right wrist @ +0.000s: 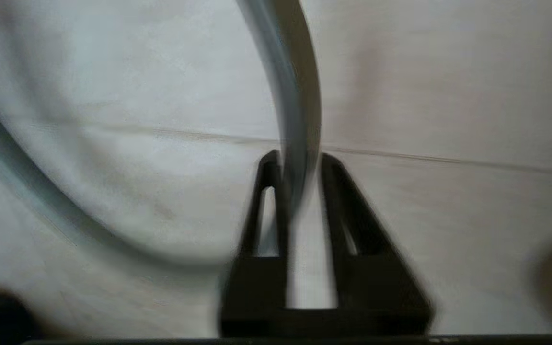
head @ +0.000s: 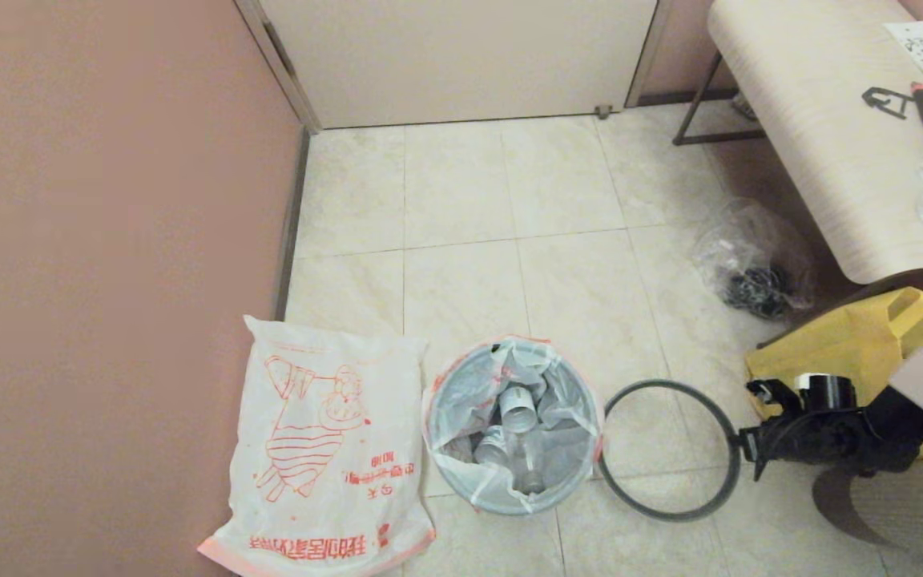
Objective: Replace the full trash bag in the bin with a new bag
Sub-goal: Place the trash can ring on the floor, then place the trash bag on the floor
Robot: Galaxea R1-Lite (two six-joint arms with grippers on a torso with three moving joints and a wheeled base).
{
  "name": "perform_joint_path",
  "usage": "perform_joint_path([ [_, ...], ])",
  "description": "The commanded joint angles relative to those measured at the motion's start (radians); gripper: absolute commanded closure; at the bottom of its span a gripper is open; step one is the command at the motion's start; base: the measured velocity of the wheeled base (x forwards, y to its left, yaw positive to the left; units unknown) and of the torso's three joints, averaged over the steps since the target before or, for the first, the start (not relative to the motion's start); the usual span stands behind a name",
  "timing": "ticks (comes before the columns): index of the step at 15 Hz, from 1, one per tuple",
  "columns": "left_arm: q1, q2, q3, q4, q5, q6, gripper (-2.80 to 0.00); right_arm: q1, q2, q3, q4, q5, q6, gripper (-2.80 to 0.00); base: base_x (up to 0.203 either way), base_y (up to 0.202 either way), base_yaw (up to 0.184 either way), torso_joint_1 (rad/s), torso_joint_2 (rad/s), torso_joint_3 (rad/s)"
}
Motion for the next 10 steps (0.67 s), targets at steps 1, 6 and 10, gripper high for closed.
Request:
perform_joint_path([
  [1, 0.0, 0.001, 0.0, 0.0, 0.0, 0.0, 0.0, 0.018, 0.041, -0.003, -0.004, 0.002, 0.001, -2.8, 0.0, 0.0, 0.0, 0.0, 0.0, 0.0],
  [6, 0.0, 0.001, 0.0, 0.0, 0.0, 0.0, 0.0, 0.018, -0.16, 0.107, 0.005, 0.0, 0.001, -2.8, 0.0, 0.0, 0.0, 0.0, 0.0, 0.0],
  [10, 0.0, 0.001, 0.0, 0.0, 0.0, 0.0, 0.0, 0.103, -0.441, 0.255, 0.123, -0.004, 0.102, -2.8, 0.0, 0.0, 0.0, 0.0, 0.0, 0.0],
])
